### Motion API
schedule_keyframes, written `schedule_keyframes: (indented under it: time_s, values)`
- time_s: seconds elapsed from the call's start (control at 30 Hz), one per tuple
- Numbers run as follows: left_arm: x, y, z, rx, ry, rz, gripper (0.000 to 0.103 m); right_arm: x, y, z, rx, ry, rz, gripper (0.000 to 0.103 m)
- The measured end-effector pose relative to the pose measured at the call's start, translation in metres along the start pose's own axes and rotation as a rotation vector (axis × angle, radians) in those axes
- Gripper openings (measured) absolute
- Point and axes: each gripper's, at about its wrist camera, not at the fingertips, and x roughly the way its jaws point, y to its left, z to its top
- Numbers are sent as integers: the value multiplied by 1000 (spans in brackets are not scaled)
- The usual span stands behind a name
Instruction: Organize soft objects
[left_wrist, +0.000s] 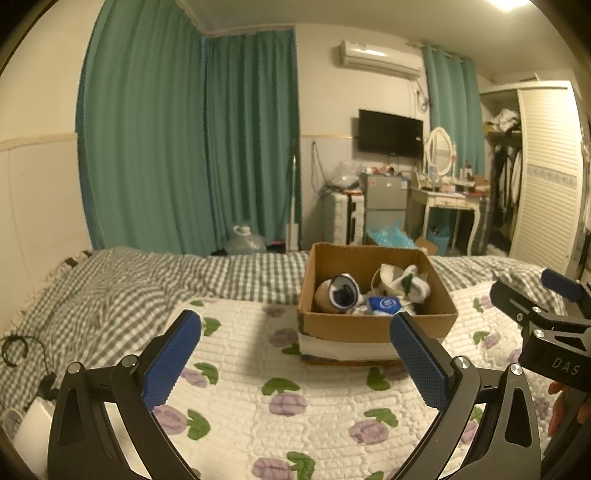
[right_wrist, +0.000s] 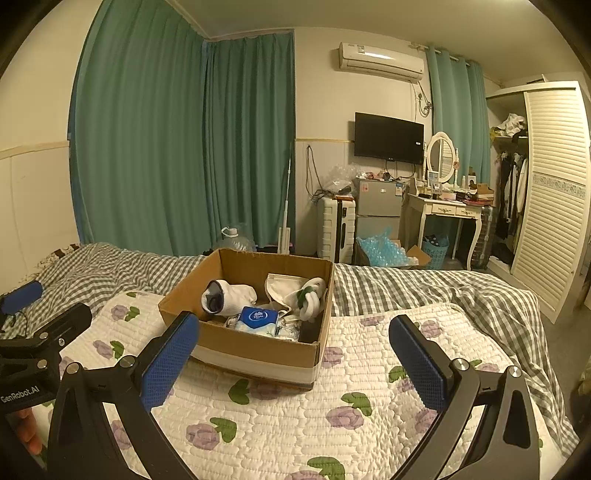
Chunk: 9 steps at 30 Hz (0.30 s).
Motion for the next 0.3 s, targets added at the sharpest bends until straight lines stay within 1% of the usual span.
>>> schedule_keyframes:
  time_s: [0.3]
  values:
    - [0,-1,1,-1,1,1,103,2,1,-1,6,6,5,103]
